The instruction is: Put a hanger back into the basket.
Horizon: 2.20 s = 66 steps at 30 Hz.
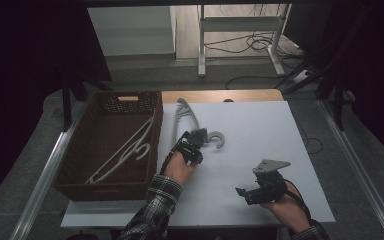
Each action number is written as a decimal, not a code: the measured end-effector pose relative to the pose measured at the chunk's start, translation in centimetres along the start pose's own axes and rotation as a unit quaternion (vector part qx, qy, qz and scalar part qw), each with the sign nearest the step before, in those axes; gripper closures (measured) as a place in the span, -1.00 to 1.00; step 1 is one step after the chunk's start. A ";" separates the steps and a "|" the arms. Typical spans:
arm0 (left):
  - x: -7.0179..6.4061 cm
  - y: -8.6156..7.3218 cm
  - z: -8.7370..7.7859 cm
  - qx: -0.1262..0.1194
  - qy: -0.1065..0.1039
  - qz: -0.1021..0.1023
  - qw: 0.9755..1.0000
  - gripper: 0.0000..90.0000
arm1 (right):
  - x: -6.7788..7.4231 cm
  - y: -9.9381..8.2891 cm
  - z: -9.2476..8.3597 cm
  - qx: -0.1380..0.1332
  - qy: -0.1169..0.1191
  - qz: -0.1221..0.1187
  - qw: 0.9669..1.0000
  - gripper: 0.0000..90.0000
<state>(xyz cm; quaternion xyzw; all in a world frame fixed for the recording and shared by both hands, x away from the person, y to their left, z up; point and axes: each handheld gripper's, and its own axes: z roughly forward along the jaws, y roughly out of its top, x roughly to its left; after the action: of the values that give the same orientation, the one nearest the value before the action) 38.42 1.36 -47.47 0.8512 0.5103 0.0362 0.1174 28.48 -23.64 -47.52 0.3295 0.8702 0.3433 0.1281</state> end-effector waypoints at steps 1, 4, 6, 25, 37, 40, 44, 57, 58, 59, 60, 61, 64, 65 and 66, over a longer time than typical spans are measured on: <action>0.1 -0.1 -0.2 0.000 0.001 -0.001 1.000 0.71 | 0.0 0.0 0.0 0.000 0.000 0.000 1.000 -0.79; 0.8 -0.6 -1.0 0.004 0.004 -0.004 1.000 0.73 | 0.0 0.0 0.0 0.001 -0.001 0.000 1.000 -0.79; 1.3 -0.9 -1.5 0.004 0.023 -0.006 1.000 0.79 | 0.0 0.0 0.1 0.002 0.000 0.000 1.000 -0.79; 2.6 -1.6 -5.2 -0.070 -0.042 -0.004 0.997 0.84 | -0.1 0.0 0.1 0.004 -0.001 0.000 1.000 -0.79; 2.1 -1.2 -8.6 -0.107 -0.081 0.039 0.990 0.84 | -0.1 0.0 0.1 0.003 -0.001 -0.001 1.000 -0.79; 2.1 -1.2 -9.7 -0.110 -0.094 0.052 0.988 0.84 | 0.0 0.0 0.1 0.002 0.000 0.002 1.000 -0.79; 2.4 -1.3 -11.3 -0.109 -0.091 0.074 0.987 0.84 | -0.1 0.0 0.1 0.003 -0.001 0.001 1.000 -0.79; 5.2 -3.3 -15.1 -0.102 -0.103 0.122 0.982 0.84 | 0.0 0.0 0.2 0.006 0.000 0.000 1.000 -0.79; 5.5 -3.5 -15.3 -0.101 -0.103 0.124 0.982 0.84 | 0.0 0.0 0.2 0.006 0.000 0.000 1.000 -0.79; 5.7 -3.7 -15.6 -0.100 -0.103 0.128 0.981 0.84 | 0.0 0.0 0.2 0.007 0.000 -0.001 1.000 -0.79; 5.9 -3.9 -15.8 -0.100 -0.103 0.130 0.981 0.84 | 0.0 0.0 0.2 0.007 0.000 -0.002 1.000 -0.79; 6.1 -4.1 -16.0 -0.100 -0.103 0.132 0.981 0.84 | 0.0 0.0 0.2 0.007 0.001 0.000 1.000 -0.79; 7.0 -4.9 -16.5 -0.101 -0.103 0.136 0.980 0.84 | 0.0 -0.1 0.3 0.008 0.001 -0.001 1.000 -0.79; 7.5 -5.2 -16.7 -0.102 -0.104 0.137 0.980 0.84 | 0.0 0.0 0.3 0.008 0.000 -0.002 1.000 -0.79; 7.8 -5.5 -16.8 -0.102 -0.105 0.139 0.979 0.84 | 0.0 0.0 0.3 0.008 0.000 -0.002 1.000 -0.79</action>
<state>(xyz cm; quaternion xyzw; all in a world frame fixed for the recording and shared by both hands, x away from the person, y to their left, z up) 34.38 13.36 -32.96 0.8963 0.3657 0.0143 0.2503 28.60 -23.55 -47.75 0.3289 0.8734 0.3363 0.1263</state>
